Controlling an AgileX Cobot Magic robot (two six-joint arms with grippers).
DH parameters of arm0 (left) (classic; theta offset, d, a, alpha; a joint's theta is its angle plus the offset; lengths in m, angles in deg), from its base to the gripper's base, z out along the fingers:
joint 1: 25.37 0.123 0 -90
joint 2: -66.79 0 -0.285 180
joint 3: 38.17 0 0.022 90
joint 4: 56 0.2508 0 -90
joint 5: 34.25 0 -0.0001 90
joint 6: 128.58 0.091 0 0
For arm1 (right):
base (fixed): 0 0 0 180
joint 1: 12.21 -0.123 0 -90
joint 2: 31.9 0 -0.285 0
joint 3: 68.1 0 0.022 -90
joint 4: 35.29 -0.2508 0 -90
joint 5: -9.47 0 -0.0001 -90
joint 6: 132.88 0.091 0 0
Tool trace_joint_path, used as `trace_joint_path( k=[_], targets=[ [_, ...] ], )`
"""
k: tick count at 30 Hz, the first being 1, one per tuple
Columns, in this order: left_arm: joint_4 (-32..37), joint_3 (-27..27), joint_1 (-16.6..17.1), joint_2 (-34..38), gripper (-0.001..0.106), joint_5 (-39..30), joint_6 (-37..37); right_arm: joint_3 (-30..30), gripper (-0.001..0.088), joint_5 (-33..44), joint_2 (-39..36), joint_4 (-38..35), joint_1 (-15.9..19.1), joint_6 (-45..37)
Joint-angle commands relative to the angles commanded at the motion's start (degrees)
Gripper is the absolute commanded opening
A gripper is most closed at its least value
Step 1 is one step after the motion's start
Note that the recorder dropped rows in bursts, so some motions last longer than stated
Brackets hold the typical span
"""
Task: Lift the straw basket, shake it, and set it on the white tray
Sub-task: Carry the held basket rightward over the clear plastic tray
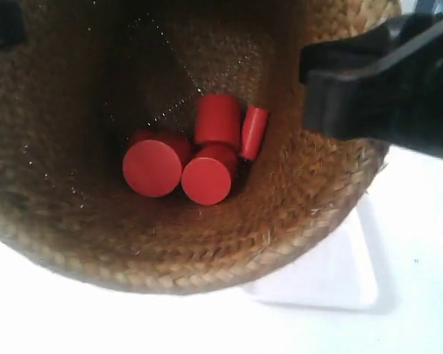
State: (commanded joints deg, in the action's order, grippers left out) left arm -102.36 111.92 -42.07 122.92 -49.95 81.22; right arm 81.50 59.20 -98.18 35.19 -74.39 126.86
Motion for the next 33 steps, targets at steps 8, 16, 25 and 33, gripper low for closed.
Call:
trace_joint_path(
  k=[8, 16, 25, 33],
  targets=[
    [-1.8, 6.5, 0.0, -7.7, 0.0, -10.8, -1.2, 4.0, 0.0, -15.2, 5.8, -14.3, -7.4, -11.6],
    [-0.8, 5.0, 0.0, -3.2, 0.0, -12.0, -0.7, 8.0, 0.0, -5.1, -0.5, -14.3, -4.5, -13.9],
    [-1.4, 1.4, 0.0, -1.9, 0.0, -6.0, -0.9, 4.7, 0.0, -0.7, -2.1, -4.4, -2.6, -4.3],
    [2.0, 4.3, 0.0, -6.8, 0.0, -5.3, -0.4, 5.8, 0.0, -2.4, 6.3, -2.3, -6.2, -5.6]
  ],
)
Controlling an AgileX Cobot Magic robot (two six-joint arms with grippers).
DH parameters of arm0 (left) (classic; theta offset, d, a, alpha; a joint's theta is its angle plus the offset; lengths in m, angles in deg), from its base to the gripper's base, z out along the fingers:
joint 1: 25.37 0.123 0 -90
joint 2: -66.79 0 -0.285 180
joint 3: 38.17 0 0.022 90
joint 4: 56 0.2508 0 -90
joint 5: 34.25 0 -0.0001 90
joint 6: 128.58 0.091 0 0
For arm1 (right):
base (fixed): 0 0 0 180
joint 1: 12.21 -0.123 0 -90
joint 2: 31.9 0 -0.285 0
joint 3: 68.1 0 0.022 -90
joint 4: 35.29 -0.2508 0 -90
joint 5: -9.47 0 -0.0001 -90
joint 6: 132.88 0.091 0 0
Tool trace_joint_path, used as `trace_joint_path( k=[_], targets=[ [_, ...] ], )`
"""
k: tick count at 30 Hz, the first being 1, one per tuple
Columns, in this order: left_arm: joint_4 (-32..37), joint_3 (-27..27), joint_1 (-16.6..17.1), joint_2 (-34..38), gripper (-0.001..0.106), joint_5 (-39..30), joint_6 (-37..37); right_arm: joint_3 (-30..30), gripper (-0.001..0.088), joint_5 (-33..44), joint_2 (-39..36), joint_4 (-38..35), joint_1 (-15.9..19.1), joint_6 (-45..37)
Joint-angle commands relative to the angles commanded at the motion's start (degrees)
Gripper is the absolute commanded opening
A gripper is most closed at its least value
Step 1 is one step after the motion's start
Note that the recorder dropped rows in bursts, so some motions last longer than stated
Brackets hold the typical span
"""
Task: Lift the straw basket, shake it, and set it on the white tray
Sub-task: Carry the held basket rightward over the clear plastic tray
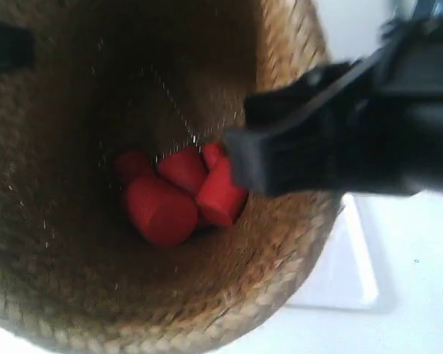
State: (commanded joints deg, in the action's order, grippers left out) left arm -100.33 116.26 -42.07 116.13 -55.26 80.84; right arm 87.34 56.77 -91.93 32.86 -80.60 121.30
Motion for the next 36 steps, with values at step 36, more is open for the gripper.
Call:
trace_joint_path(
  k=[36],
  targets=[
    [-1.4, 1.5, -1.3, 6.9, 0.0, -1.0, -16.5, 6.5, 0.0, 8.3, -0.1, -14.4, 3.2, -9.1]
  ],
)
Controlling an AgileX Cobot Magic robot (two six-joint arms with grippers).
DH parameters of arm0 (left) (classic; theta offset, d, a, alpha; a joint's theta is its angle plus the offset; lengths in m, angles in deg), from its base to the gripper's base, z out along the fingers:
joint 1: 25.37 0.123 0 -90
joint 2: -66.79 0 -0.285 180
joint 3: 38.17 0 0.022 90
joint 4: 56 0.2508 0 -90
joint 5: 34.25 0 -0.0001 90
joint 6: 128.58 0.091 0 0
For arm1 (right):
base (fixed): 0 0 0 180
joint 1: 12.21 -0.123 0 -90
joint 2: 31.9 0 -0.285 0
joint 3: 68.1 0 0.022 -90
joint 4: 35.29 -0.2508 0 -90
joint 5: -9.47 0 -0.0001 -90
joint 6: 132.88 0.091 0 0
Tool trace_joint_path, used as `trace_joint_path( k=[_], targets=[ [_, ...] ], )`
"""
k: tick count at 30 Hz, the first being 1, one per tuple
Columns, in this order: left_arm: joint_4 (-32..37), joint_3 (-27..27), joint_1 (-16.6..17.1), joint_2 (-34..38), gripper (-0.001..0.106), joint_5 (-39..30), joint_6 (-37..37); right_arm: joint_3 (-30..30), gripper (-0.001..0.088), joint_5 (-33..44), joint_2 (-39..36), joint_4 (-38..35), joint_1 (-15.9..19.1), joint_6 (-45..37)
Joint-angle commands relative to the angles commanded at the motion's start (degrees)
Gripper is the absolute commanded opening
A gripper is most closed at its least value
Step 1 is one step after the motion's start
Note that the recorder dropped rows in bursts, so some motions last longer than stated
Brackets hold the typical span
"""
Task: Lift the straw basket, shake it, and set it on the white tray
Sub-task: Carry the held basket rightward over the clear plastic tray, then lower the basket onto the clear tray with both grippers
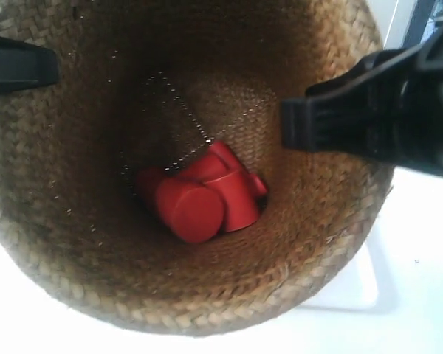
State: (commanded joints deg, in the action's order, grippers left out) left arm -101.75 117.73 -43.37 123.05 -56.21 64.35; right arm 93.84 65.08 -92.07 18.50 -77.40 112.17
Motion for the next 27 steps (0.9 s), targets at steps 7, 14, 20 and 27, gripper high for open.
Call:
trace_joint_path(
  k=[7, 14, 20, 27],
  targets=[
    [1.8, 6.4, 0.0, 11.1, 0.0, -3.4, -0.3, 1.5, 0.0, 1.9, -4.1, -3.1, 8.9, -7.4],
    [6.9, 13.0, 0.0, 19.9, 0.0, -4.8, -0.5, 4.7, 0.0, -1.8, -10.4, -12.7, 19.3, -21.4],
    [17.8, 19.0, 0.0, 24.4, 0.0, -10.1, -4.4, 13.7, 0.0, -2.1, -18.7, -34.3, 31.5, -42.0],
    [32.8, 25.1, 0.0, 26.2, 0.0, -14.4, -17.2, 28.1, 0.0, 14.0, -27.2, -52.9, 44.4, -58.7]
  ],
)
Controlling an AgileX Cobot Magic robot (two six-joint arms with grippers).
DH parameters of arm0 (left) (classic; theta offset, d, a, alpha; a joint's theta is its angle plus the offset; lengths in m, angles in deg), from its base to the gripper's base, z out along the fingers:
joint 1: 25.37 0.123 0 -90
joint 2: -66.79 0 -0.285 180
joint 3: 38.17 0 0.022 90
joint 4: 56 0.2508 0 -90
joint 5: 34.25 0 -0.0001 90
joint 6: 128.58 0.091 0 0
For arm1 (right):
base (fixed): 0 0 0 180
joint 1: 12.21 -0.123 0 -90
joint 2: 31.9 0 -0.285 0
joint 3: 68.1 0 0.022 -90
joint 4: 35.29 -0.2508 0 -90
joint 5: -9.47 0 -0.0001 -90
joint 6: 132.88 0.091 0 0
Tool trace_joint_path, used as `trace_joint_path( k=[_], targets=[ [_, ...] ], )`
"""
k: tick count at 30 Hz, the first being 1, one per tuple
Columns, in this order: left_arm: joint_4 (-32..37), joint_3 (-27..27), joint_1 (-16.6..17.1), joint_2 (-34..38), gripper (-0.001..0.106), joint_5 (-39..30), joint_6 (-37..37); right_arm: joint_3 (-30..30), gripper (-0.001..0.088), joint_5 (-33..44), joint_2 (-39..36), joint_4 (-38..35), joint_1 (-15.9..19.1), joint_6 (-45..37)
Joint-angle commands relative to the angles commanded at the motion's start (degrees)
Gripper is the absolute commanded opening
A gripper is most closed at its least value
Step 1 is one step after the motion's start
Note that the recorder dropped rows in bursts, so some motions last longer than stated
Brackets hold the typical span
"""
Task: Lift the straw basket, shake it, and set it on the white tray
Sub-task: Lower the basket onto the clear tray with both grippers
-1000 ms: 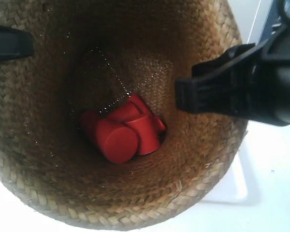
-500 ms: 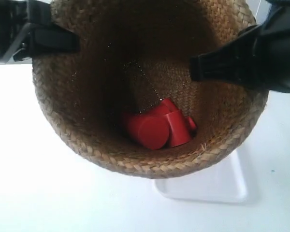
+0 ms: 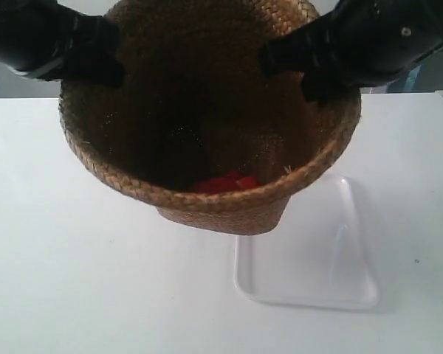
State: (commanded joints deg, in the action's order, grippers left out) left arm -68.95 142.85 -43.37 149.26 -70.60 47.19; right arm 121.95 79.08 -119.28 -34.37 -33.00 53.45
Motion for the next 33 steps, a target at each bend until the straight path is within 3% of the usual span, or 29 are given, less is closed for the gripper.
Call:
trace_joint_path(
  k=[4, 7, 9, 12, 14, 18, 23, 33],
  targets=[
    [1.1, 0.9, -1.1, 1.4, 0.0, -0.1, -2.2, 3.8, 0.0, 0.4, -2.8, -1.3, 6.2, -2.1],
    [1.6, 1.2, -4.6, 3.2, 0.0, 0.4, -3.7, 3.8, 0.0, 0.4, -3.1, -8.4, 11.7, -3.8],
    [4.9, 1.2, -7.1, 4.8, 0.0, 2.5, -8.0, 3.8, 0.0, 0.4, -3.7, -8.8, 14.4, -3.9],
    [15.7, 1.4, -10.2, 7.7, 0.0, 5.7, -18.2, 3.8, 0.0, 0.4, -5.9, -8.8, 18.0, -4.2],
    [20.2, 3.0, -11.4, 10.3, 0.0, 5.1, -22.4, 3.8, 0.0, 0.4, -6.0, -8.8, 18.6, -4.3],
    [19.7, 7.7, -12.2, 14.4, 0.0, 4.7, -24.0, 3.3, 0.0, 0.4, -6.0, -5.7, 18.7, -5.2],
    [19.5, 13.0, -13.6, 20.7, 0.0, -0.1, -24.2, -0.4, 0.0, 0.4, -6.0, -6.6, 23.2, -5.4],
    [18.1, 14.5, -15.6, 24.8, 0.0, -0.7, -24.5, -5.5, 0.0, 0.4, -6.0, -6.3, 24.8, -6.3]
  ],
)
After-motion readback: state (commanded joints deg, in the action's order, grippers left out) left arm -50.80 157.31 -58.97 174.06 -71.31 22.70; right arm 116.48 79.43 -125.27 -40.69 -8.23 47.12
